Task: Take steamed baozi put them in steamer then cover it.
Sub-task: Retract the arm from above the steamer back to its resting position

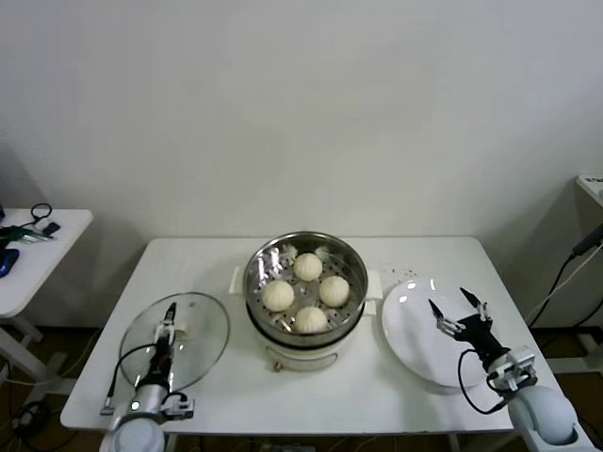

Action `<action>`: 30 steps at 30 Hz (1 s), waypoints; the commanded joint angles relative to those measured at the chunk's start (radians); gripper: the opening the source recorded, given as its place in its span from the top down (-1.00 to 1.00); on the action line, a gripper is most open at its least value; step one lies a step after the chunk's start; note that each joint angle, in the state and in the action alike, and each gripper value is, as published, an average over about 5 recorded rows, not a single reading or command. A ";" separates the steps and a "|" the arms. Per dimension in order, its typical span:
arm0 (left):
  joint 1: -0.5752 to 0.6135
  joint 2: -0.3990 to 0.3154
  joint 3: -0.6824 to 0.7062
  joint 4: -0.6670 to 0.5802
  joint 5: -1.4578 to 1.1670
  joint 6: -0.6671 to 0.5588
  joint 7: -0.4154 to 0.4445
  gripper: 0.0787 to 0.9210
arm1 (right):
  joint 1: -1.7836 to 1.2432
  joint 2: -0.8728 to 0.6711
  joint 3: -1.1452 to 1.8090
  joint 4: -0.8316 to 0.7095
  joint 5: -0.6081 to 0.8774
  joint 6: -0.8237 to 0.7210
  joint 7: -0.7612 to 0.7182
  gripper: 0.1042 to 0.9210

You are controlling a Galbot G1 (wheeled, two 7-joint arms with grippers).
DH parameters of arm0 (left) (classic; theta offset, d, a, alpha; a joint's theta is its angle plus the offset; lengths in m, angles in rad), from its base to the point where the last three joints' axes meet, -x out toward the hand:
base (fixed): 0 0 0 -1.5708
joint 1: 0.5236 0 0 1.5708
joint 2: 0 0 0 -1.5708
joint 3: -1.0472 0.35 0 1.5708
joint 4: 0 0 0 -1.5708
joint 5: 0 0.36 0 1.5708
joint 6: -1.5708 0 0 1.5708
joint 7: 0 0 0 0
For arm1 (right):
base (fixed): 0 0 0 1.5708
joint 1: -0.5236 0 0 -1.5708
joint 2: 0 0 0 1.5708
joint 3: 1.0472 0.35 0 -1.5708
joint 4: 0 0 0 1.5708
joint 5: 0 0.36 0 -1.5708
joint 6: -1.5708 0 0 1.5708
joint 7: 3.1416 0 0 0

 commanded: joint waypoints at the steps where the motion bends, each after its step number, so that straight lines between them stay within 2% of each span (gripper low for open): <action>1: -0.053 0.009 0.010 0.065 -0.020 0.003 -0.032 -0.77 | 0.001 0.014 -0.006 -0.030 -0.040 0.014 -0.015 -0.76; 9: -0.069 0.045 0.027 0.103 -0.059 -0.001 -0.055 -0.76 | -0.004 0.029 -0.008 -0.035 -0.046 0.023 -0.019 -0.76; 12: -0.071 0.049 0.026 0.112 -0.065 -0.007 -0.055 -0.65 | -0.004 0.033 -0.007 -0.036 -0.047 0.024 -0.022 -0.76; 21: -0.070 0.052 0.025 0.130 -0.095 -0.015 -0.042 -0.04 | -0.006 0.042 0.004 -0.045 -0.052 0.035 -0.031 -0.76; 30: -0.054 0.059 0.030 0.088 -0.131 -0.018 -0.035 0.58 | -0.003 0.046 0.006 -0.056 -0.060 0.045 -0.039 -0.76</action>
